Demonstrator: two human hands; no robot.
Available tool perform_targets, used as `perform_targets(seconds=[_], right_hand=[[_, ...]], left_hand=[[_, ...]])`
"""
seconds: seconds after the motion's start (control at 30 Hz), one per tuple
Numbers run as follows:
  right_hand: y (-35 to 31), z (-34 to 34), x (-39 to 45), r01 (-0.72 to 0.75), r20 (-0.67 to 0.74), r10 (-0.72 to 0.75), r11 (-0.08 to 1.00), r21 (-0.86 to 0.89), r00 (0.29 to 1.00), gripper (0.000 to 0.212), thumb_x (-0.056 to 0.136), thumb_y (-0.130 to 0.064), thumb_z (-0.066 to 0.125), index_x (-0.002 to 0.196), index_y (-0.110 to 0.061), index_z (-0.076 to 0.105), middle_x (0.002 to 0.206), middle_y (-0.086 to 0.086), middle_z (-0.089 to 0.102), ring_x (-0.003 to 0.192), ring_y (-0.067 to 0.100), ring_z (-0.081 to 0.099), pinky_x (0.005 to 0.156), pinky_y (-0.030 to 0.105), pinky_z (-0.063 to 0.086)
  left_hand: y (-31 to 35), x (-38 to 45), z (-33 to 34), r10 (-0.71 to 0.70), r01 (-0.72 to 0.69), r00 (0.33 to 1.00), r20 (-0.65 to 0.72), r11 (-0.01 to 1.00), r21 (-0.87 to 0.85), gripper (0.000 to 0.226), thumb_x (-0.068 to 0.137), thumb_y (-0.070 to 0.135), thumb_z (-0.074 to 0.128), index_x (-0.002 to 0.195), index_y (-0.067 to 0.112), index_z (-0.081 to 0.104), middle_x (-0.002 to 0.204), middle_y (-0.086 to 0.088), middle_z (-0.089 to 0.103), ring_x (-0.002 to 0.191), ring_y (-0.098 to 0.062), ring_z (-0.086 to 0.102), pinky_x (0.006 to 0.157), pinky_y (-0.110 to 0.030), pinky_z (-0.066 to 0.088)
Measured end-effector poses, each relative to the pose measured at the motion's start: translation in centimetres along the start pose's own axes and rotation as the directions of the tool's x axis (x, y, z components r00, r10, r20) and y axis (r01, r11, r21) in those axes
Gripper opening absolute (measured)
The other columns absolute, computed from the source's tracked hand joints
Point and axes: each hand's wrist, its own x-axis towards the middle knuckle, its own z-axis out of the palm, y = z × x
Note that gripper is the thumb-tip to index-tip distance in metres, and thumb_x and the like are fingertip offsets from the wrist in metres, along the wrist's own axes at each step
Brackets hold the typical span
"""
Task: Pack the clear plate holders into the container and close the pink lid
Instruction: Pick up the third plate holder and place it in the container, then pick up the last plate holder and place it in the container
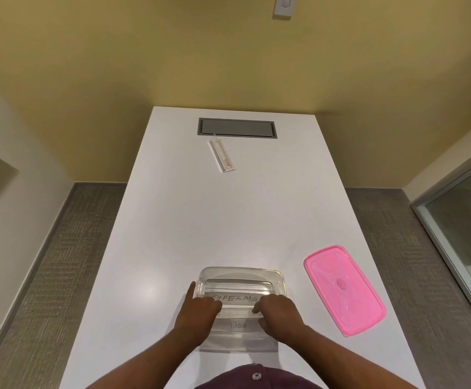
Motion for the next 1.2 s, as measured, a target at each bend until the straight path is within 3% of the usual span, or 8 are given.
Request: perform_targets(seconds=[0.2,0.3,0.37,0.47,0.63,0.87,1.0,1.2], right_hand=[[0.2,-0.8,0.2,0.019,-0.002,-0.019,1.0,0.014,1.0,0.041,0.089,-0.032,0.065,0.131,-0.03,0.067,0.134,-0.003,0.068,0.124,0.023,0.062,0.103,0.036,0.049],[0.3,-2.9,0.6,0.016,-0.091,-0.002,0.989,0.144,0.996,0.039,0.088,-0.047,0.065,0.123,-0.031,0.071,0.122,-0.01,0.074,0.116,0.015,0.065,0.097,0.032,0.05],[0.3,-4.8,1.0,0.014,-0.169,0.038,0.955,0.297,0.985,0.03,0.088,-0.048,0.067,0.108,-0.03,0.077,0.103,-0.012,0.078,0.097,0.006,0.07,0.085,0.026,0.052],[0.3,-7.7,2.5,-0.011,-0.208,0.129,0.872,0.49,0.97,0.017,0.086,-0.041,0.073,0.095,-0.029,0.081,0.09,-0.016,0.08,0.081,-0.004,0.07,0.074,0.015,0.051],[0.7,-12.8,7.7,-0.014,-0.202,0.169,0.8,0.6,0.965,0.009,0.087,-0.031,0.076,0.089,-0.025,0.082,0.087,-0.015,0.08,0.079,-0.005,0.071,0.074,0.015,0.051],[2.1,-17.8,17.6,-0.119,-0.01,0.174,0.707,0.697,0.985,0.013,0.091,-0.025,0.07,0.09,-0.015,0.079,0.087,-0.002,0.078,0.085,0.016,0.073,0.077,0.033,0.054],[3.3,-18.4,23.5,-0.178,0.094,0.158,0.696,0.695,0.983,0.017,0.09,-0.025,0.07,0.09,-0.01,0.077,0.098,0.006,0.078,0.09,0.022,0.072,0.081,0.036,0.056],[4.1,-18.2,30.8,-0.274,0.138,0.275,0.556,0.785,0.952,0.025,0.091,-0.013,0.059,0.067,-0.02,0.055,0.073,-0.004,0.054,0.07,0.018,0.048,0.071,0.032,0.042]], left_hand=[[-0.7,0.0,-0.6,0.067,-0.065,0.997,0.031,0.996,-0.058,0.037,0.09,0.033,0.058,0.127,0.026,0.056,0.122,0.002,0.066,0.121,-0.022,0.059,0.121,-0.065,-0.004],[-1.7,0.4,-1.0,0.146,-0.156,0.974,-0.174,0.987,-0.042,0.033,0.085,0.047,0.059,0.113,0.03,0.066,0.106,0.008,0.072,0.105,-0.017,0.068,0.119,-0.065,0.019],[-2.2,1.0,-1.5,0.14,-0.18,0.935,-0.327,0.979,-0.096,0.023,0.086,0.047,0.059,0.101,0.033,0.068,0.094,0.013,0.072,0.093,-0.013,0.069,0.112,-0.053,0.036],[-3.3,3.0,-2.9,0.012,-0.115,0.899,-0.437,0.971,-0.211,0.018,0.09,0.044,0.056,0.098,0.034,0.067,0.091,0.013,0.066,0.088,-0.012,0.066,0.091,-0.038,0.042],[-6.8,7.1,-4.7,-0.249,0.096,0.858,-0.449,0.937,-0.337,0.01,0.085,0.031,0.07,0.094,0.026,0.072,0.094,0.003,0.066,0.083,-0.021,0.068,0.076,-0.038,0.049],[-13.1,13.4,-2.6,-0.375,0.218,0.854,-0.361,0.888,-0.406,0.028,0.087,0.027,0.068,0.111,0.013,0.068,0.117,-0.01,0.065,0.099,-0.034,0.066,0.092,-0.043,0.051],[-15.4,16.9,-1.0,-0.39,0.274,0.9,-0.194,0.853,-0.444,0.055,0.095,0.037,0.058,0.145,0.02,0.046,0.162,-0.013,0.028,0.148,-0.031,0.031,0.121,-0.042,0.029],[-18.5,20.0,1.7,-0.323,0.234,0.916,-0.238,0.912,-0.338,0.069,0.1,0.051,0.033,0.159,0.016,0.023,0.169,-0.011,0.007,0.156,-0.032,0.012,0.125,-0.048,0.019]])
